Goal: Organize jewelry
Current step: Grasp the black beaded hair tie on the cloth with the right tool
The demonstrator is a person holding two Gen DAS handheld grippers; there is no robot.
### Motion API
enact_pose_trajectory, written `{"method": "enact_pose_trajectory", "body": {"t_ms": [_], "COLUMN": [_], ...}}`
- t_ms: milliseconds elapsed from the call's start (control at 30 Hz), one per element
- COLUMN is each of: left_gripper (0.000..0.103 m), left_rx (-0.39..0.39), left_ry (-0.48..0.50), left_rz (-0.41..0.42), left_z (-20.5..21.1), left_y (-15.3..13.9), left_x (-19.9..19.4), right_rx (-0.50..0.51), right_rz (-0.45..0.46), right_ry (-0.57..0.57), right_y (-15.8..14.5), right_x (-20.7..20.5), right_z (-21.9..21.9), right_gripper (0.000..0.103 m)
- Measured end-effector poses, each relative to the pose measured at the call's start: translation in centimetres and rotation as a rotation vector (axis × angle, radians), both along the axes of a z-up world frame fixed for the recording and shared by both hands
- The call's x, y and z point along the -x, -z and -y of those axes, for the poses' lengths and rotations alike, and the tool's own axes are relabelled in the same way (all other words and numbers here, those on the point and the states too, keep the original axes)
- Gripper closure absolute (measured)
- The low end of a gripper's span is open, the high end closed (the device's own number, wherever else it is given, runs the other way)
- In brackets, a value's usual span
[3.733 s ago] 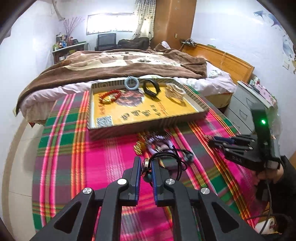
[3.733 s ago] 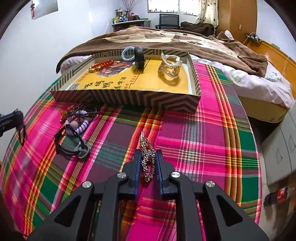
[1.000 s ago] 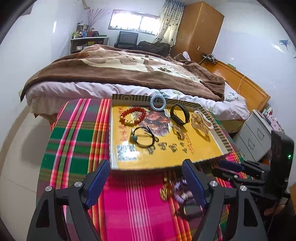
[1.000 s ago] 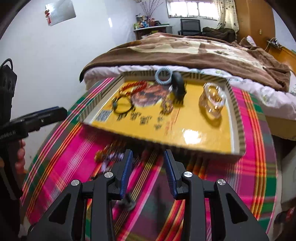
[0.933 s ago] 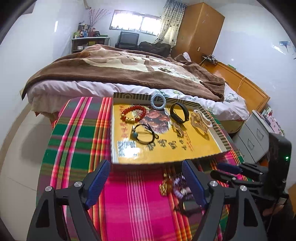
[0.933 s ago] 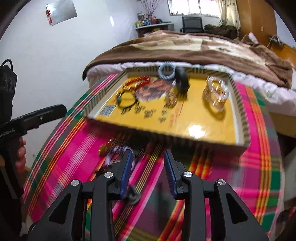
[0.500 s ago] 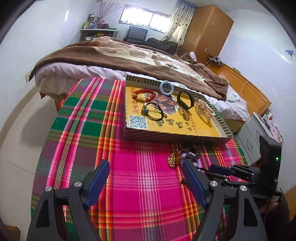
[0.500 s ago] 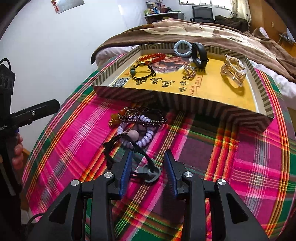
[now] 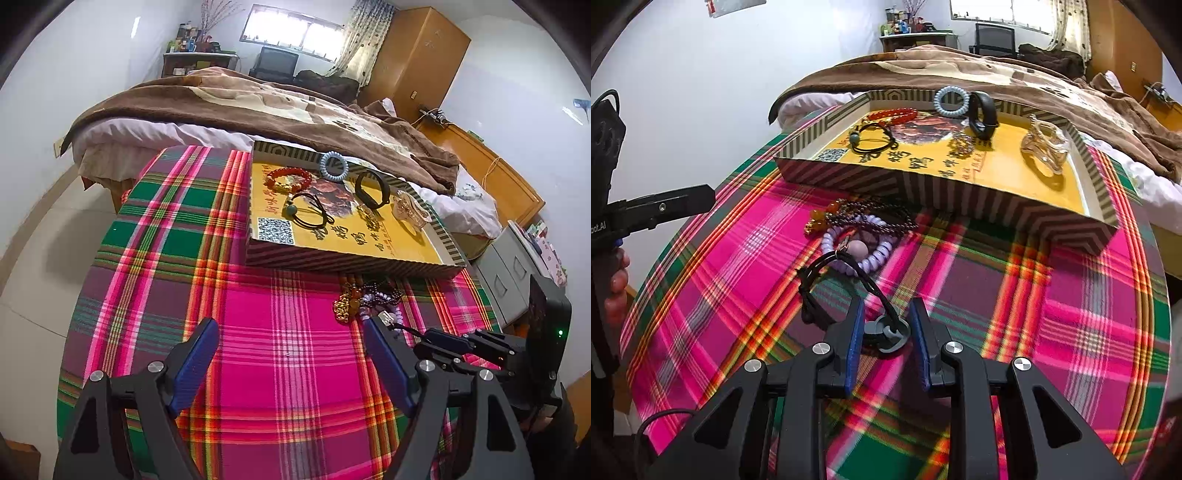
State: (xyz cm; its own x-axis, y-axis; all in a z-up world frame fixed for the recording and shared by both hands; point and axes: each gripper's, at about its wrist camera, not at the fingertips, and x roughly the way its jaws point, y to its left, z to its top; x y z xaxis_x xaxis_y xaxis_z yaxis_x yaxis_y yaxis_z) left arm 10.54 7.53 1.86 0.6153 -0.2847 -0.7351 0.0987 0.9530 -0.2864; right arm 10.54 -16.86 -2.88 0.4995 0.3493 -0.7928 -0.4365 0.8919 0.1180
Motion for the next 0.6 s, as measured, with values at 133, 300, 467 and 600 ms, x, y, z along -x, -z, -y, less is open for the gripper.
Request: {"method": "enact_pose_trajectory", "body": {"t_ms": [133,300,467,600], "left_gripper": [0.023,0.023,0.023,0.023], "left_rx": [-0.011,-0.022,-0.033,-0.034], "left_ry": [0.014,0.042,0.066,0.085], "left_rz": [-0.009,-0.026,-0.041,-0.053], "left_z": [0.9,2.2,3.5,4.2], "left_y": [0.3,0.9,1.5,2.1], "left_x": [-0.3,-0.9,-1.5,-1.9], "right_rx": [-0.043,-0.086,-0.124,-0.163], "right_rz": [0.012,0.035,0.058,0.068], "right_ry": [0.034,0.085,0.148,0.196], "right_y": [-0.4,-1.2,-2.0,-2.4], "right_x": [0.7,1.2,1.8,2.1], "right_z": [1.8,4.3,7.0,8.9], "right_gripper": [0.078,0.078,0.078,0.088]}}
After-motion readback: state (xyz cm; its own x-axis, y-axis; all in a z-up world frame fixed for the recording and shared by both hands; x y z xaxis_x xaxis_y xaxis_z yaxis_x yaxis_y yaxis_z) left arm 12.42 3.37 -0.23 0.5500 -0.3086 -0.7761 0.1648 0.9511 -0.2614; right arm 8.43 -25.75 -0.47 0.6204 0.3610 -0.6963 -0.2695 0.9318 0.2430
